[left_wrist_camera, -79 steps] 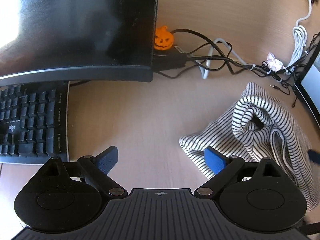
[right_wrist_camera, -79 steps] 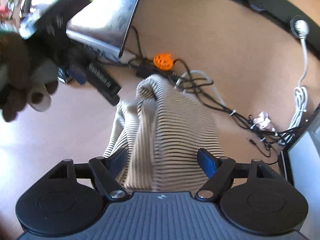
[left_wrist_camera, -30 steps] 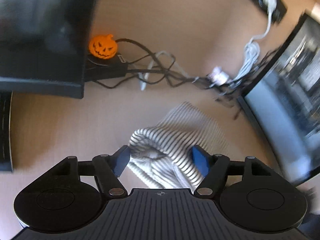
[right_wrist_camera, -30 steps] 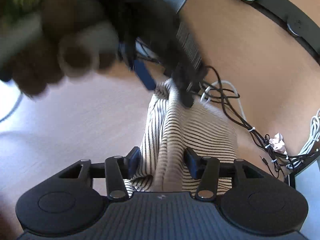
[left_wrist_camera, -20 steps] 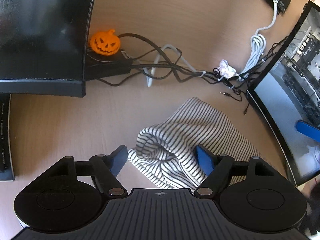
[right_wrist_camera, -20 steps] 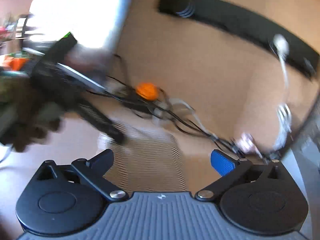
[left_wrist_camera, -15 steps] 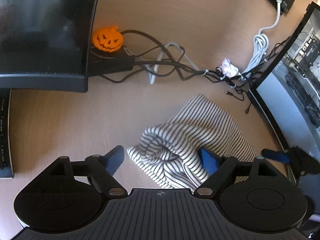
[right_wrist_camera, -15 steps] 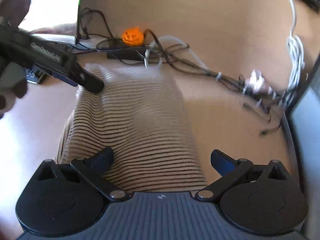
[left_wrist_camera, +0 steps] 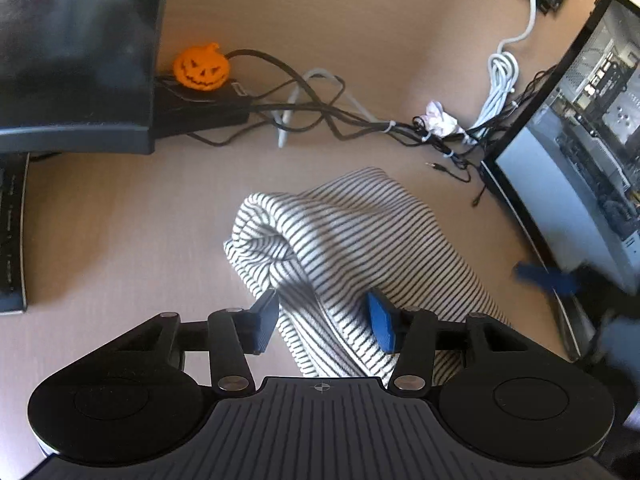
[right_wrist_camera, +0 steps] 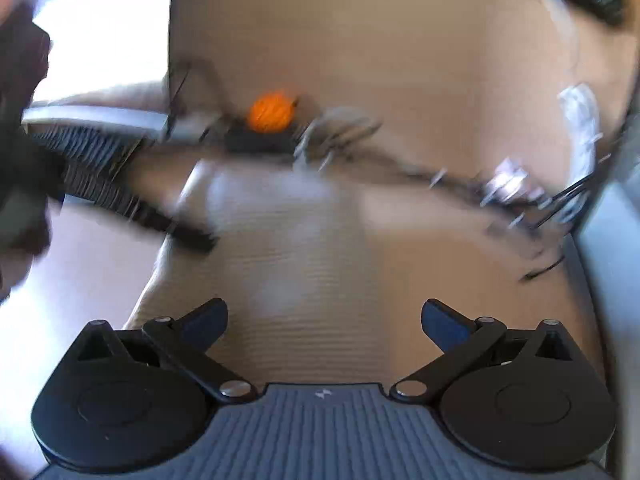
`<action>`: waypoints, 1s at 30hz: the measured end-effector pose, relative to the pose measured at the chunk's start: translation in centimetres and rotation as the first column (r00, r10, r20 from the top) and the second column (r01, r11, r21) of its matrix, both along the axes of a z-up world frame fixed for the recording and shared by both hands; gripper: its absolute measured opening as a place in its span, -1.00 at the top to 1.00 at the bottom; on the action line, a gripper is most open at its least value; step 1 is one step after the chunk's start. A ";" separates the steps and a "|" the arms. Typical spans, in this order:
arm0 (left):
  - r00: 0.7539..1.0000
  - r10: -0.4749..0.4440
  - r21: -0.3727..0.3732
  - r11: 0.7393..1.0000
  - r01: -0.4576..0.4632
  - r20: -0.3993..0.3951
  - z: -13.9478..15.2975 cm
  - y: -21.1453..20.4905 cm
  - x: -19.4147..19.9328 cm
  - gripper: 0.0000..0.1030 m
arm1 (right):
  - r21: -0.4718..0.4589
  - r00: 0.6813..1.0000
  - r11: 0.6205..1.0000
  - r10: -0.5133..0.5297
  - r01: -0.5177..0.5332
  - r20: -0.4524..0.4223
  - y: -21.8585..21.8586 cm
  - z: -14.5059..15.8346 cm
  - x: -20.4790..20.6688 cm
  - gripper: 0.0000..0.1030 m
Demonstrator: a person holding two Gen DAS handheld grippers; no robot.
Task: Fold clothes
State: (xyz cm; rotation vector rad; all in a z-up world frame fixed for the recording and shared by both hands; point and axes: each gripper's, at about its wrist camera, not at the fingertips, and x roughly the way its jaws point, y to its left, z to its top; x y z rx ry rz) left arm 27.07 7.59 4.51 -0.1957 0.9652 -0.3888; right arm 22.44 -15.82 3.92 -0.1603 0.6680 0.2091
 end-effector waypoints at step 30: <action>0.994 0.055 0.053 0.997 -0.060 0.095 1.8 1.7 -5.0 -0.55 | 0.040 0.998 0.998 -0.044 0.047 -0.055 0.2 -1.0 1.1 -1.00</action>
